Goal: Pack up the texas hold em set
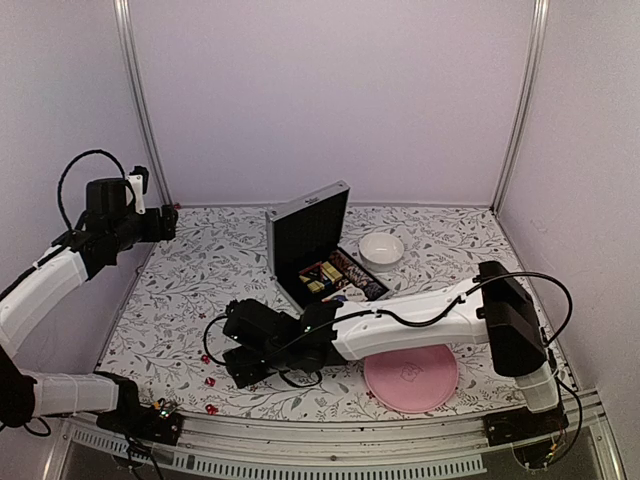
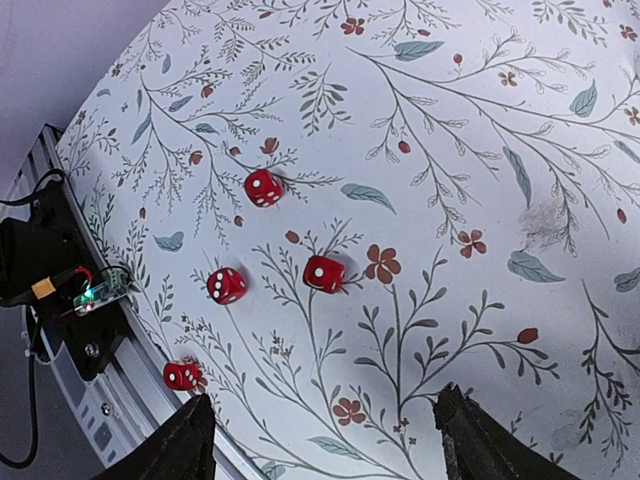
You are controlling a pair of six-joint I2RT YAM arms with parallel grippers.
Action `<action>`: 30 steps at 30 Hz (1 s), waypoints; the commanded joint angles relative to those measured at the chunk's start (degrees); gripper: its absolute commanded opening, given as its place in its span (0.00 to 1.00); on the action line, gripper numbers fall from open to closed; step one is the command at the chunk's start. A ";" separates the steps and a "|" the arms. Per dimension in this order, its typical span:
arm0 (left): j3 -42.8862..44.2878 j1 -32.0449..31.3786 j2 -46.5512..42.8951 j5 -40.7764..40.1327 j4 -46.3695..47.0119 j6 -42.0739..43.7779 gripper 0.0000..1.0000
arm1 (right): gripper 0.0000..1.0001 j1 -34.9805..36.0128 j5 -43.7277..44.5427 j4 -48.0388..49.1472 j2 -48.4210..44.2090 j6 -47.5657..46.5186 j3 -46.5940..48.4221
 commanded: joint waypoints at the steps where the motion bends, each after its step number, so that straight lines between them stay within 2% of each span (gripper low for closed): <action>1: -0.49 -0.61 -1.29 0.37 0.71 -0.33 0.97 | 0.75 1.94 5.91 -3.69 5.05 2.36 4.76; 10: -0.51 -0.88 -1.20 -0.41 0.60 -0.06 0.97 | 0.68 2.51 8.39 -4.81 13.31 -0.95 12.39; 15: -0.49 -1.01 -1.24 -0.78 0.59 0.09 0.97 | 0.58 2.44 9.31 -5.07 16.01 -3.43 15.24; 30: -0.52 -1.00 -1.23 -1.59 0.53 0.37 0.97 | 0.49 1.62 10.21 -5.07 22.41 -7.62 22.56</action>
